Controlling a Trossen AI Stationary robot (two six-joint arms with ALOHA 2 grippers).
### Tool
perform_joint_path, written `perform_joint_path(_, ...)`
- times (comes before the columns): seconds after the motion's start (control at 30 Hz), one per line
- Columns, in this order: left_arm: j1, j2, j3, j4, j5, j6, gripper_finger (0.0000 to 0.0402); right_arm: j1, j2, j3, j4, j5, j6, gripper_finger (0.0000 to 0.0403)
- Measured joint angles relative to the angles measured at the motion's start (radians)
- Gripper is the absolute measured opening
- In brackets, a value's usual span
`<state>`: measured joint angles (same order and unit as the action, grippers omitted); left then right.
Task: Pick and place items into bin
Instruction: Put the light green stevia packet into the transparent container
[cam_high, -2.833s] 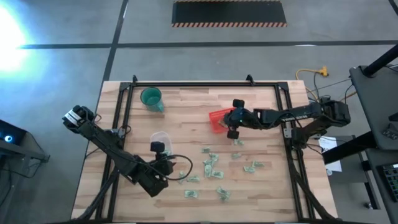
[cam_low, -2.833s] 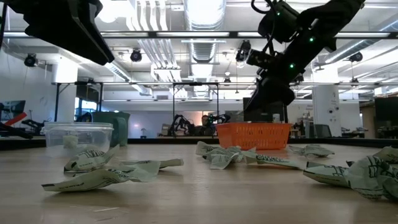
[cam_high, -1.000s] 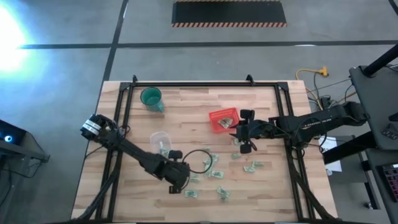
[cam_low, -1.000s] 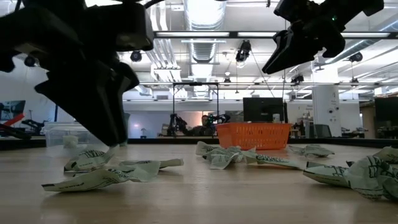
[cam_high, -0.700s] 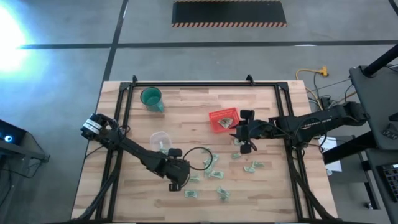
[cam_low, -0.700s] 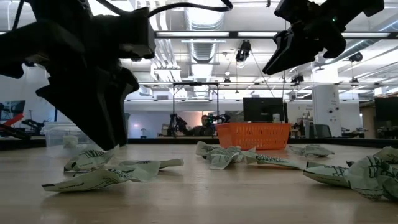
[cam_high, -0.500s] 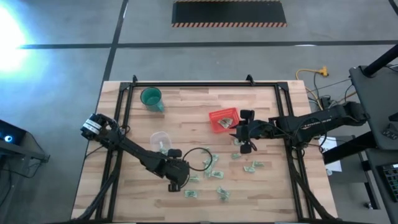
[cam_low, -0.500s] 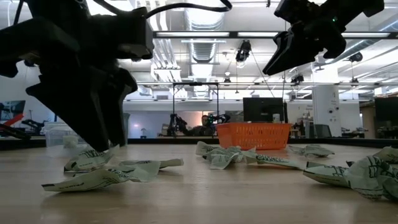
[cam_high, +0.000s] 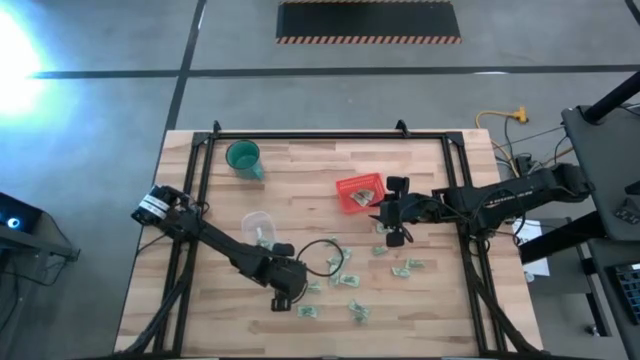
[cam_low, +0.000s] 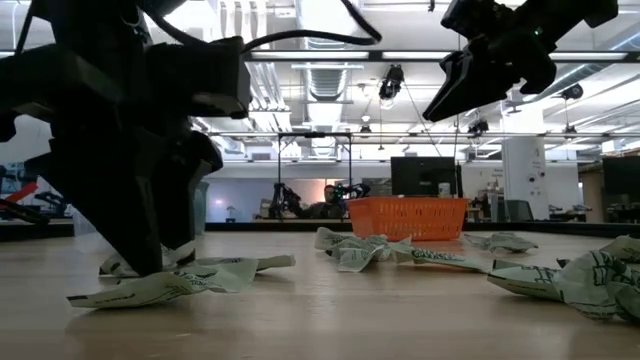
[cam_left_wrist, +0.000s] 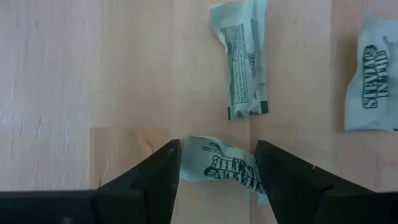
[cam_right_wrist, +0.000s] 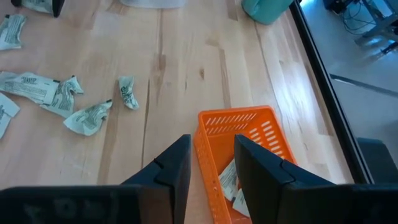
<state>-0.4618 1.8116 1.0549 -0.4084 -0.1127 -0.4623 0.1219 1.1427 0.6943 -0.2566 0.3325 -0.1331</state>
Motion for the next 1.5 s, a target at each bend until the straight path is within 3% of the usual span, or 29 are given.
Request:
perform_joint_path(0.23, 0.0, -0.007, -0.001, -0.001, 0.002, 0.007, 0.0186, 0.0, 0.0, -0.008, 0.0, 0.0, -0.001, 0.0111)
perform_joint_path(0.77, 0.0, -0.012, -0.001, 0.0, 0.007, 0.058, 0.0039, 0.0, 0.0, -0.012, -0.001, 0.0, 0.001, 0.0111)
perform_joint_path(1.1, 0.002, -0.014, 0.065, -0.013, 0.004, 0.172, 0.0026, 0.0, 0.0, -0.012, -0.001, 0.0, 0.002, 0.0111)
perform_joint_path(1.27, 0.002, -0.014, 0.156, -0.16, -0.009, 0.215, 0.0026, 0.0, 0.0, -0.012, -0.001, 0.0, 0.002, 0.0111)
perform_joint_path(1.5, 0.002, -0.015, 0.278, -0.48, -0.16, 0.209, 0.0026, 0.0, 0.0, -0.018, -0.001, 0.001, 0.002, 0.0111)
